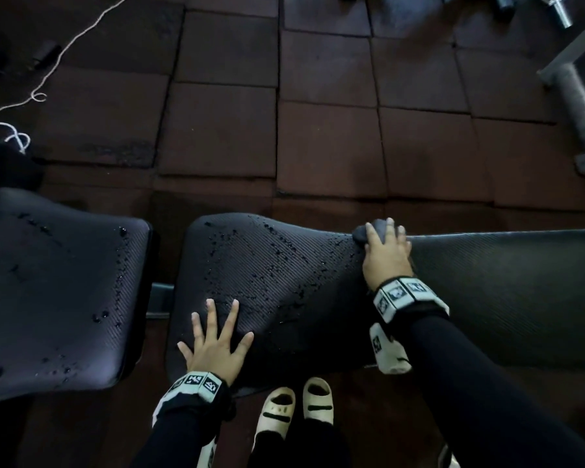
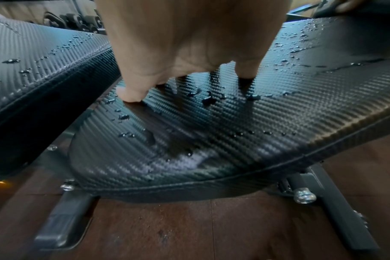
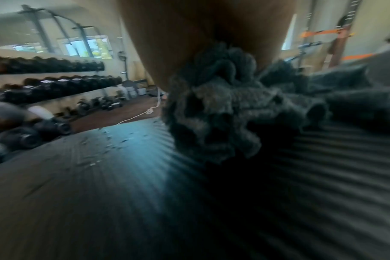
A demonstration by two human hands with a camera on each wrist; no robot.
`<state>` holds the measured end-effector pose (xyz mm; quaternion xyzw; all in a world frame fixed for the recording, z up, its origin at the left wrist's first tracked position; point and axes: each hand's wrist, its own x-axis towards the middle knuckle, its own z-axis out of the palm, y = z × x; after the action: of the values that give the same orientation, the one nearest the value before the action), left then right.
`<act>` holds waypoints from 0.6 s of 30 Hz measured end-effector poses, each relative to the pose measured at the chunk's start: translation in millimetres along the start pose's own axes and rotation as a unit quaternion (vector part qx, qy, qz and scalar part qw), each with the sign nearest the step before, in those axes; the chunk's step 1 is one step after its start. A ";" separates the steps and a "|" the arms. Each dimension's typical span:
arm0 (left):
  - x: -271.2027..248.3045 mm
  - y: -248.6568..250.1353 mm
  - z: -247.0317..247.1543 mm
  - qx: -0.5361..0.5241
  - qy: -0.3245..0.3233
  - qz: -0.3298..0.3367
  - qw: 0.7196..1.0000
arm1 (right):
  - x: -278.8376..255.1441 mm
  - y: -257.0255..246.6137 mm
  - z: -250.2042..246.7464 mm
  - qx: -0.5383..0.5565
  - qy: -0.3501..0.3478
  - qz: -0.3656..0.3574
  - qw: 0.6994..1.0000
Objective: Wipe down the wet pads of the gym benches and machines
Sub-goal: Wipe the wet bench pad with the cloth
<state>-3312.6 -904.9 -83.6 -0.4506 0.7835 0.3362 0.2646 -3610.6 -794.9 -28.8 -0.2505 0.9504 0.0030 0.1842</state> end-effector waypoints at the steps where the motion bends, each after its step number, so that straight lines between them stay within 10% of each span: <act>1: -0.4 0.3 -0.2 0.002 -0.001 -0.001 1.000 | 3.5 -14.6 3.1 -0.015 -0.020 -0.032 0.999; 11: 0.9 -2.8 2.5 -0.002 0.010 0.005 1.000 | -62.3 -35.3 49.2 -0.044 -0.062 -0.340 0.937; 18: 1.3 -4.3 3.2 -0.005 0.011 0.005 1.000 | -47.9 42.0 18.7 -0.022 0.012 -0.209 0.978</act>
<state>-3309.0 -904.7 -87.7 -0.4516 0.7872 0.3361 0.2516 -3585.5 -733.6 -33.1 -0.4474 0.8791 -0.0175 0.1635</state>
